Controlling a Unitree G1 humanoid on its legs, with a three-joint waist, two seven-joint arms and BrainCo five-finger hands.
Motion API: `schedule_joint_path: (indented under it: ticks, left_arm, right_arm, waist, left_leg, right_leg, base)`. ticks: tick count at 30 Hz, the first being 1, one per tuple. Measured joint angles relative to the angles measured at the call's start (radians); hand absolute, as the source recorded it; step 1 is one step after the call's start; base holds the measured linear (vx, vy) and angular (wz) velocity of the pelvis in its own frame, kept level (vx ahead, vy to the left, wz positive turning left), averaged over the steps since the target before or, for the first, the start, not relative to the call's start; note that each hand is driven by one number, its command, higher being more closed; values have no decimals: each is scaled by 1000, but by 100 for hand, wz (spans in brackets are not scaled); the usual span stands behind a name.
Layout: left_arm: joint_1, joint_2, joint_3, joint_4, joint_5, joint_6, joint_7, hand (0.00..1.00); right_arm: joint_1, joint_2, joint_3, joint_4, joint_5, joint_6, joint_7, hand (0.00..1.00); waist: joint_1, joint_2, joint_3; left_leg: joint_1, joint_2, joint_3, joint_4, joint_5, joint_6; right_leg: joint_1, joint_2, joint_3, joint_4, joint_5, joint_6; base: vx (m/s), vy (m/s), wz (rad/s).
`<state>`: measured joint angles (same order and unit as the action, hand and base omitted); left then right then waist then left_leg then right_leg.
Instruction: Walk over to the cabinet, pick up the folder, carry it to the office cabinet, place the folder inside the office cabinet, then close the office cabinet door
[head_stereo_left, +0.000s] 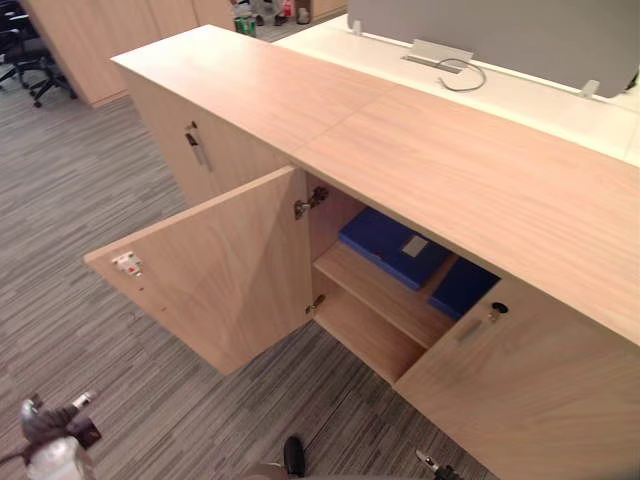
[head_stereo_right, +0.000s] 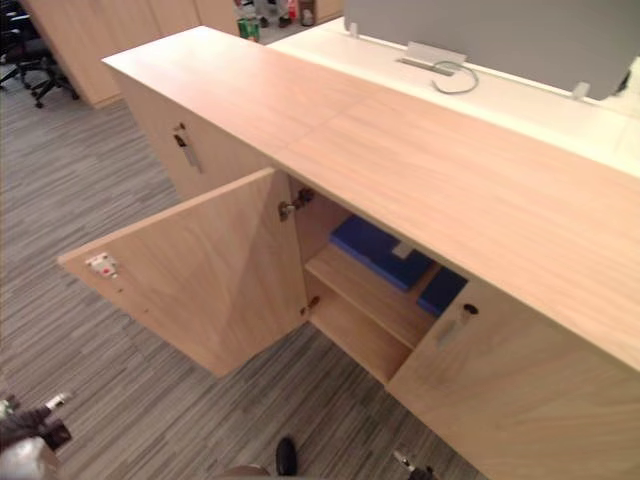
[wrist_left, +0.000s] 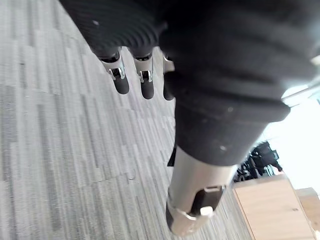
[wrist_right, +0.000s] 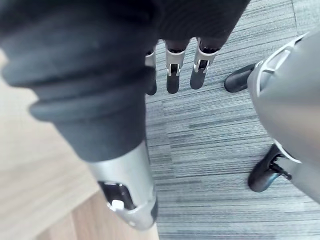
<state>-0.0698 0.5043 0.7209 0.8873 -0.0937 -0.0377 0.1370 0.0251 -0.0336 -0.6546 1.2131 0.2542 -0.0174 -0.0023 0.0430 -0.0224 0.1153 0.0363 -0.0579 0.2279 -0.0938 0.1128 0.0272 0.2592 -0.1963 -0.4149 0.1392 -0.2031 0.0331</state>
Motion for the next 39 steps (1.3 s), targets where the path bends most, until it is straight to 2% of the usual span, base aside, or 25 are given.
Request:
schedule_joint_path:
  ticks: [3,8,10,13,14,15,16,17,18,19,22,25,28,29,31,35,37,38,39]
  left_arm:
    - [-91,62,-87,57,15,1,-19,0]
    - [-183,79,-248,86,19,0,-58,0]
    - [-199,97,-270,116,16,8,-43,0]
    - [-199,112,-331,138,20,12,-45,0]
    - [-199,112,-347,149,20,13,-45,0]
    - [-200,107,-371,172,20,18,-45,0]
    - [-200,99,-383,198,19,26,-45,0]
    - [-200,98,-385,213,18,31,-45,0]
    - [-202,96,-388,235,13,34,-44,0]
    - [-206,84,-423,257,7,35,-45,0]
    - [-214,52,-476,311,-27,52,-60,0]
    - [-216,8,-517,318,-36,54,-60,0]
    - [-216,-33,-588,316,-34,61,-60,0]
    - [-215,-62,-657,278,-33,72,-60,0]
    - [-209,-75,-706,215,-29,75,-60,0]
    - [-97,-102,-880,-104,-13,78,-74,0]
    - [-22,-113,-1013,-298,-7,79,-92,0]
    - [-9,-113,-1050,-337,-8,79,-101,0]
    - [-2,-113,-1132,-413,-17,78,-129,0]
  right_arm:
    - [1,-13,-33,0,2,5,2,0]
    - [16,-16,-84,4,5,14,20,0]
    - [20,-17,-112,4,5,16,21,0]
    - [43,-21,-160,4,5,18,22,0]
    - [45,-21,-171,4,5,18,22,0]
    - [45,-22,-189,3,5,18,24,0]
    - [45,-21,-196,6,5,20,30,0]
    - [45,-21,-196,9,5,22,34,0]
    - [49,-23,-197,10,5,28,38,0]
    - [53,-31,-220,11,5,29,40,0]
    - [49,-42,-258,39,4,38,51,0]
    - [49,-39,-265,41,4,52,52,0]
    - [52,-40,-265,40,3,55,52,0]
    - [52,-39,-264,40,3,56,52,0]
    - [51,-39,-264,40,3,56,52,0]
    - [41,-38,-265,40,1,55,49,0]
    - [20,-38,-260,41,1,53,41,0]
    - [17,-37,-260,41,1,52,39,0]
    - [15,-36,-257,43,1,51,37,0]
  waist:
    - [-1,12,-10]
    - [-15,27,-12]
    - [-21,30,-13]
    - [-13,35,-15]
    - [-11,39,-17]
    - [-12,56,-17]
    - [-14,67,-15]
    - [-12,64,-16]
    - [-16,51,-19]
    - [-12,61,-19]
    - [-7,62,-19]
    - [-9,56,-16]
    - [-8,52,-19]
    - [-8,49,-21]
    - [-6,45,-21]
    - [4,22,-32]
    - [4,17,-35]
    - [4,17,-35]
    - [4,18,-36]
  left_leg:
    - [8,19,34,5,-8,-2]
    - [39,58,61,6,-8,-2]
    - [40,72,68,6,-8,-3]
    - [40,88,87,12,-8,-3]
    - [40,93,87,13,-8,-3]
    - [42,113,86,15,-8,-3]
    - [45,128,89,16,-8,-3]
    - [48,125,97,16,-9,-5]
    - [49,109,103,20,-22,-25]
    - [45,108,102,26,-25,-42]
    - [46,96,118,14,-19,-51]
    - [33,76,118,1,-7,-41]
    - [31,60,110,0,-2,-31]
    - [18,44,92,0,0,-27]
    - [7,33,76,0,5,-17]
    - [-19,-15,31,0,10,2]
    - [-25,-38,19,5,17,21]
    - [-26,-42,14,5,17,22]
    - [-31,-46,6,5,19,26]
  right_leg:
    - [-27,5,39,32,1,-1]
    - [-37,31,78,66,31,-2]
    - [-53,37,100,85,35,-3]
    - [-84,39,124,138,36,-2]
    - [-97,39,124,156,38,2]
    - [-130,44,128,218,46,9]
    - [-148,49,129,225,-2,16]
    - [-149,46,128,172,2,18]
    - [-157,30,125,120,33,26]
    - [-145,26,134,95,37,30]
    - [-141,20,144,53,37,31]
    - [-141,10,143,14,41,45]
    - [-139,-4,141,13,41,44]
    - [-140,-17,123,12,41,44]
    - [-140,-24,113,11,41,44]
    - [-134,-64,68,12,53,50]
    - [-132,-87,61,18,94,88]
    - [-132,-90,61,19,101,88]
    - [-132,-92,57,23,117,86]
  base:
    - [44,-15,-34]
    - [35,-56,-27]
    - [25,-79,-23]
    - [9,-52,-8]
    - [6,-57,-2]
    - [-16,-47,-13]
    - [-37,-36,-19]
    - [-102,-32,-21]
    - [-108,-32,-14]
    - [-107,-37,-13]
    - [-117,-15,-19]
    - [-150,-1,-3]
    - [-98,33,15]
    - [-63,59,34]
    - [-52,72,48]
    - [0,85,45]
    - [12,120,31]
    - [-5,116,30]
    - [-39,123,26]
